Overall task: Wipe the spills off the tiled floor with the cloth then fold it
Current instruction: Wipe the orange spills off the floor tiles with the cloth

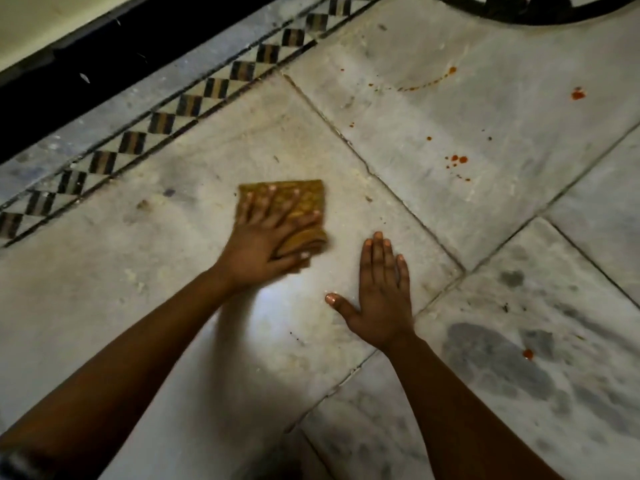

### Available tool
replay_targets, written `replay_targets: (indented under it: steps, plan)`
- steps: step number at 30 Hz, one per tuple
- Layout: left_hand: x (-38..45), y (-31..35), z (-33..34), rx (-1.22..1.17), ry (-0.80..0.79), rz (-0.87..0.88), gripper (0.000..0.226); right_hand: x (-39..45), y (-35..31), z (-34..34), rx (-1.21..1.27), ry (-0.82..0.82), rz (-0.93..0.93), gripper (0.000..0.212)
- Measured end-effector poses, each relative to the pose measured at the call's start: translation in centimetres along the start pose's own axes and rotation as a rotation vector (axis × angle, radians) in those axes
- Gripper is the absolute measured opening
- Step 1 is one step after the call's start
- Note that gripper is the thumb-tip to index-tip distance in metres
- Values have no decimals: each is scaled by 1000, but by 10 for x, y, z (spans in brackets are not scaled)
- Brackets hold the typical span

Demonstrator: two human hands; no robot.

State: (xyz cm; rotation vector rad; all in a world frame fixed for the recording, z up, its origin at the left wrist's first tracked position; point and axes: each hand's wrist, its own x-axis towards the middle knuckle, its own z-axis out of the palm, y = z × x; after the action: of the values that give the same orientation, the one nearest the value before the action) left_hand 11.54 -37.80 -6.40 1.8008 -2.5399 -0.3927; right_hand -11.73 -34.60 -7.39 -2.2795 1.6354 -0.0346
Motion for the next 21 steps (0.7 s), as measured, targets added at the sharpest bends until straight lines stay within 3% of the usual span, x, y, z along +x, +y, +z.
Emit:
replay_targets:
  steps: [4, 6, 8, 10, 13, 15, 17, 21]
  plan:
    - [31, -60, -22, -26, 51, -502, 79, -1, -1, 1, 3, 11, 1, 98]
    - [77, -68, -36, -45, 47, -661, 75, 0, -1, 1, -1, 12, 6, 98]
    - [116, -52, -40, -47, 34, -671, 74, -1, -1, 1, -7, 11, 4, 99]
    - [129, -16, -33, -14, 1, -536, 80, -1, 0, 2, -10, 12, -1, 99]
    - [82, 30, -12, 8, 27, -238, 82, 0, 0, 2, 0, 13, -6, 99]
    - [25, 34, 0, -37, 110, -201, 74, -1, -1, 1, 4, 2, -13, 99]
    - [-22, 15, 6, -72, 150, -333, 73, -1, 0, 0, -8, -13, -7, 100]
    - [-39, -55, -12, -108, 209, -819, 82, -2, 2, 2, -6, -5, -13, 101]
